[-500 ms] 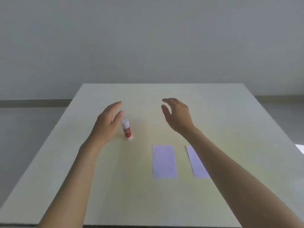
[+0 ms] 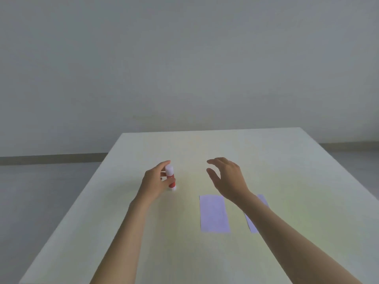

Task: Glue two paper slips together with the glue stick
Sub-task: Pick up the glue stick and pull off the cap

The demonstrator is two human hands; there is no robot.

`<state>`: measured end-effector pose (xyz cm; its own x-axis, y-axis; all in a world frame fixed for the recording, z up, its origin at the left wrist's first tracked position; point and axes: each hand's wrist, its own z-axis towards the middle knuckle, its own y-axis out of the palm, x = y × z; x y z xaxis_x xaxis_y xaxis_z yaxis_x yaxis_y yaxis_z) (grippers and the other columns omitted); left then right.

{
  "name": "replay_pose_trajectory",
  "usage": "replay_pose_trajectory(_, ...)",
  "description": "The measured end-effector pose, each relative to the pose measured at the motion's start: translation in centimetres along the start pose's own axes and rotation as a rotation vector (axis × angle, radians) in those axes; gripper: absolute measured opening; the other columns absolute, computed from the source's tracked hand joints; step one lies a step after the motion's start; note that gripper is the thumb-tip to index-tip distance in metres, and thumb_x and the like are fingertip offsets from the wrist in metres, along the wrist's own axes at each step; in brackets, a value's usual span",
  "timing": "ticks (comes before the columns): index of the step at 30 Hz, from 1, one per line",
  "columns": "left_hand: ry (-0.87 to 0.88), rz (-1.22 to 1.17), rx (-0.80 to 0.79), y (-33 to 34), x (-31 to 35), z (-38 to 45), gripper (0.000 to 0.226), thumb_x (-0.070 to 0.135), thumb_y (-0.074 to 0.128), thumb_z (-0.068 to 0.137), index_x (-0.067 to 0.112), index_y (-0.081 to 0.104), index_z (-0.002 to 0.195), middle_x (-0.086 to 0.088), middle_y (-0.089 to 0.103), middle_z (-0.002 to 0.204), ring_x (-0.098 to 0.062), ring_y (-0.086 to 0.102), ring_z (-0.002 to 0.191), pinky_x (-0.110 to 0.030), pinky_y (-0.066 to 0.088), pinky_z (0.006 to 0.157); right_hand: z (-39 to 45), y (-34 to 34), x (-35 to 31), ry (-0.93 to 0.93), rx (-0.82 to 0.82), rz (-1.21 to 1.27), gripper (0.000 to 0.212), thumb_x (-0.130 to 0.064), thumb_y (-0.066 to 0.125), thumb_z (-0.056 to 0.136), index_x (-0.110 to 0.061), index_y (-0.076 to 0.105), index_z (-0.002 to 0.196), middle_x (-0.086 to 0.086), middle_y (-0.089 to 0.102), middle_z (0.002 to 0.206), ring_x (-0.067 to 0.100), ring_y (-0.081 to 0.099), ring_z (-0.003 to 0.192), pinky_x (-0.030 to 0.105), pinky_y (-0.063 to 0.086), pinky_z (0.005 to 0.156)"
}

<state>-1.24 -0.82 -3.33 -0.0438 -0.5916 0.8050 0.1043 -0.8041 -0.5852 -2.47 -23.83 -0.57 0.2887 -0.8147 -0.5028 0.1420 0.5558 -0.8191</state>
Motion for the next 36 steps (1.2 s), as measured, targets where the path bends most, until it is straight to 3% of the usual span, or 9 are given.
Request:
replay_pose_trajectory(4,0.008,-0.004,0.054,0.7,-0.7,0.2,0.053,0.006,0.064,0.082,0.021,0.05,0.131,0.023,0.059,0.091,-0.003,0.06,0.09,-0.014,0.041,0.077,0.1,-0.1,0.2,0.002,0.011,-0.009,0.034,-0.029,0.047,0.095,-0.018,0.058,0.126,0.0,0.061,0.128,0.021,0.056,0.117,0.036,0.035,0.107)
replay_pose_trajectory(8,-0.006,-0.026,0.1,1.3,-0.9,0.3,0.049,0.008,0.062,0.084,0.021,0.05,0.13,0.021,0.062,0.086,-0.013,0.064,0.096,-0.024,0.045,0.085,0.4,-0.1,-0.2,-0.006,-0.002,-0.011,0.034,-0.029,0.049,0.095,-0.018,0.058,0.126,0.0,0.061,0.128,0.022,0.057,0.116,0.036,0.036,0.106)
replay_pose_trajectory(12,0.023,-0.066,0.107,1.3,-0.2,0.3,0.063,0.011,0.066,0.083,0.02,0.038,0.139,0.034,0.064,0.06,0.02,0.059,0.076,-0.001,0.041,0.073,1.1,-0.3,-1.2,-0.03,-0.024,0.006,0.034,-0.028,0.052,0.093,-0.019,0.057,0.126,0.001,0.06,0.128,0.021,0.059,0.113,0.035,0.037,0.104)
replay_pose_trajectory(16,0.11,-0.035,0.052,1.0,2.5,0.4,0.079,0.011,0.07,0.08,0.019,0.027,0.146,0.032,0.065,0.06,0.021,0.055,0.076,-0.003,0.039,0.073,2.2,-0.9,-2.4,-0.007,-0.041,0.101,0.034,-0.029,0.056,0.091,-0.023,0.059,0.124,0.002,0.063,0.119,0.021,0.064,0.098,0.033,0.049,0.087)
replay_pose_trajectory(19,0.212,0.033,0.021,0.9,5.0,0.5,0.083,0.013,0.071,0.08,0.021,0.025,0.147,0.023,0.068,0.081,0.016,0.055,0.076,0.003,0.036,0.07,2.9,-1.5,-3.1,0.052,-0.031,0.185,0.036,-0.038,0.059,0.088,-0.024,0.06,0.121,0.0,0.067,0.105,0.02,0.064,0.088,0.033,0.052,0.078)
replay_pose_trajectory(22,0.335,0.136,0.003,0.8,6.9,0.2,0.086,0.011,0.072,0.079,0.019,0.021,0.148,0.01,0.073,0.095,0.005,0.054,0.077,-0.004,0.035,0.073,3.1,-2.4,-3.3,0.107,-0.046,0.281,0.037,-0.046,0.062,0.083,-0.02,0.065,0.11,0.001,0.07,0.083,0.015,0.06,0.065,0.025,0.05,0.06)
replay_pose_trajectory(25,0.417,0.253,-0.011,0.8,8.3,-0.2,0.086,0.012,0.071,0.079,0.019,0.02,0.149,0.006,0.073,0.102,-0.013,0.06,0.091,-0.023,0.043,0.08,2.9,-3.1,-3.0,0.145,-0.068,0.39,0.026,-0.036,0.065,0.084,-0.01,0.069,0.087,-0.001,0.066,0.06,0.007,0.054,0.04,0.011,0.039,0.039)
replay_pose_trajectory(28,0.421,0.291,0.006,0.8,8.8,-0.7,0.078,0.019,0.072,0.079,0.024,0.03,0.144,0.009,0.07,0.106,-0.015,0.06,0.097,-0.036,0.051,0.083,2.4,-3.8,-2.3,0.191,-0.106,0.586,0.019,-0.021,0.064,0.085,-0.002,0.07,0.086,0.003,0.066,0.062,0.011,0.059,0.044,0.019,0.049,0.048)
replay_pose_trajectory(36,0.423,0.304,0.028,0.8,9.5,-1.3,0.04,0.022,0.079,0.07,0.02,0.063,0.106,0.006,0.067,0.099,-0.014,0.062,0.089,-0.039,0.052,0.081,1.4,-4.7,-1.5,0.26,-0.172,0.829,0.025,-0.013,0.059,0.091,0.009,0.067,0.1,0.012,0.065,0.071,0.023,0.064,0.058,0.025,0.056,0.056)
